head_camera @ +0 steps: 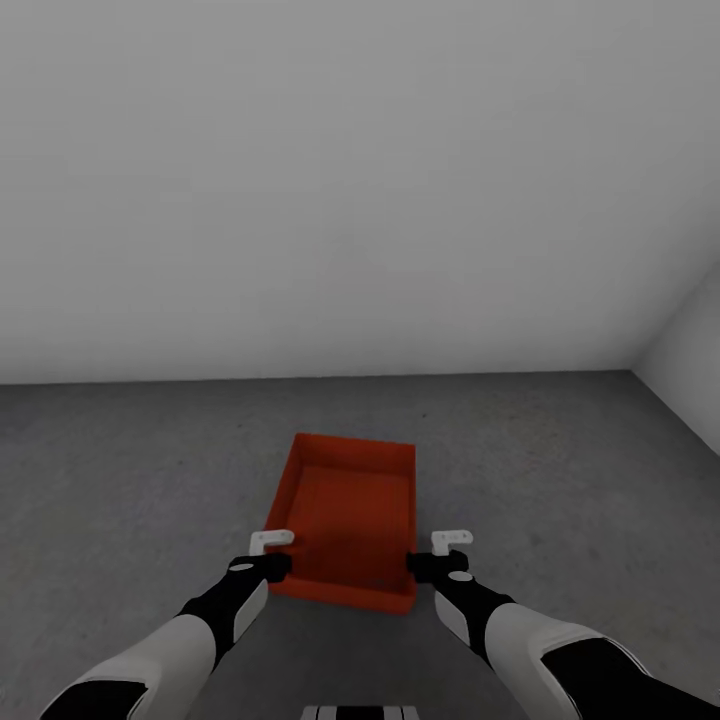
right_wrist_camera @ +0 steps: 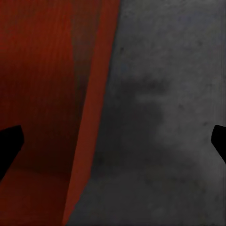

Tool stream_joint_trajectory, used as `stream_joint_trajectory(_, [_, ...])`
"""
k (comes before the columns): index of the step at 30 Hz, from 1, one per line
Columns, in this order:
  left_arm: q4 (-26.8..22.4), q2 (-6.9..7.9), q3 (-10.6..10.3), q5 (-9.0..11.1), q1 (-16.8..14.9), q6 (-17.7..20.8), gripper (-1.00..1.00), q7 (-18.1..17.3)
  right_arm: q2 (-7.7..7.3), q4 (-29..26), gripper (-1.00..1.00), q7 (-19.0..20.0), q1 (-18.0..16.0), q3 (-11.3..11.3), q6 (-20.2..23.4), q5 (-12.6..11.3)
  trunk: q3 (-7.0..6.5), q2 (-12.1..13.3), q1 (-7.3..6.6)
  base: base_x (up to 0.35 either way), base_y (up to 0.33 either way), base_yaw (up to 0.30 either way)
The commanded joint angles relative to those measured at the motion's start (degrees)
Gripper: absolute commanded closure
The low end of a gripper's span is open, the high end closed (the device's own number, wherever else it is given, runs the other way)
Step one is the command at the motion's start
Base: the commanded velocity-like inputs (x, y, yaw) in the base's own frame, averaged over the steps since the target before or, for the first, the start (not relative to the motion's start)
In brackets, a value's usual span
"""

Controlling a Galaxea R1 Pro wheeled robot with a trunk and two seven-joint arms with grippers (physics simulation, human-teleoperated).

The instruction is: Move the two storage containers from the living room to the garage. In the garage, place one container on the floor and stack the other container on top of it (either order is fine).

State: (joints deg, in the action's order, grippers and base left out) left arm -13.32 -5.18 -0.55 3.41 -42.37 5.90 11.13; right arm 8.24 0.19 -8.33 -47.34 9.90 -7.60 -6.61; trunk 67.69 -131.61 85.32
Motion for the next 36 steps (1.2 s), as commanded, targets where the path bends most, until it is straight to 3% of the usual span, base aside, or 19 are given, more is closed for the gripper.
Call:
stream_joint_trajectory(1, [-0.12,-0.01,-0.07,0.37,0.01,0.32,-1.00,0.21,0.02,0.07,-1.00,-0.13,-0.03,0.48,-0.20,-0.60,-0.14,0.40,-0.23,0.000,0.000,0.000])
stream_joint_trajectory(29, [-0.18,0.26,-0.08,1.14,0.01,0.55,-1.00,0.19,-0.39,0.19,-1.00,-0.20,-0.03,0.50,-0.12,-0.67,-5.17,11.63,-6.38,0.000,0.000,0.000])
stream_joint_trajectory(33, [1.05,0.69,-0.20,2.36,0.01,0.78,-1.00,0.19,-2.96,0.88,-1.00,-0.03,-0.03,0.51,0.01,-0.83,-5.89,13.24,-7.26,0.000,0.000,0.000])
stream_joint_trajectory(36, [5.03,2.04,-0.22,3.32,0.01,0.55,-1.00,0.01,-5.92,1.42,-1.00,0.10,-0.03,0.53,0.09,-0.91,-6.43,14.44,-7.92,0.000,0.000,0.000])
